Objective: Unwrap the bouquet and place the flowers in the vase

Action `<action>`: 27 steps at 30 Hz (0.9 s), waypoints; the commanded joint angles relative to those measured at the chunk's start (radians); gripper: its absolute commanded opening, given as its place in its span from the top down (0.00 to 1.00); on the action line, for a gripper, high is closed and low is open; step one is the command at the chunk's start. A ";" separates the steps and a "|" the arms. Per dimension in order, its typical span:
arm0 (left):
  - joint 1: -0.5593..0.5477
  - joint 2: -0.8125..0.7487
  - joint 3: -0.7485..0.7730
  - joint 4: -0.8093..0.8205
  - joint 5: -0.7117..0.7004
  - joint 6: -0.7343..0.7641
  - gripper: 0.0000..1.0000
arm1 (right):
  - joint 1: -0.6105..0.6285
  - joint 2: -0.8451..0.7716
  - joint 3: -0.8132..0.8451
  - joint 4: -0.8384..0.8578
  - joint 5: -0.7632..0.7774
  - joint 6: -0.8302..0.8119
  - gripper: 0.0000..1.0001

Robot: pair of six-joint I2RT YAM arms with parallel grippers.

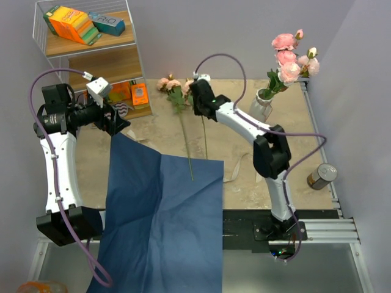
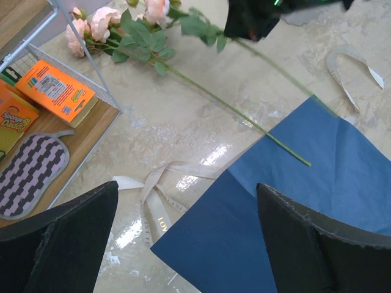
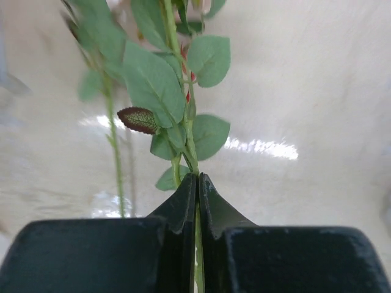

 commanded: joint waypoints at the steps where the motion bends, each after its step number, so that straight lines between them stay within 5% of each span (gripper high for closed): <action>1: 0.007 -0.035 0.022 0.020 0.036 -0.018 0.01 | -0.022 -0.257 0.071 0.053 0.085 -0.050 1.00; 7: 0.007 -0.032 0.016 0.021 0.050 -0.020 0.01 | -0.024 -0.387 0.217 0.077 0.151 -0.209 1.00; 14: 0.007 -0.038 0.011 0.029 0.036 -0.012 0.01 | -0.025 -0.696 -0.123 0.667 0.174 -0.441 1.00; 18: 0.007 -0.047 -0.015 0.043 0.033 -0.012 0.01 | -0.022 -0.731 -0.190 0.527 0.046 -0.311 1.00; 23: 0.008 -0.053 -0.027 0.049 0.048 -0.018 0.01 | 0.059 -0.834 -0.590 0.598 0.021 -0.260 1.00; 27: 0.008 -0.053 -0.032 0.055 0.044 -0.018 0.01 | 0.140 -0.833 -0.735 0.579 -0.068 -0.250 1.00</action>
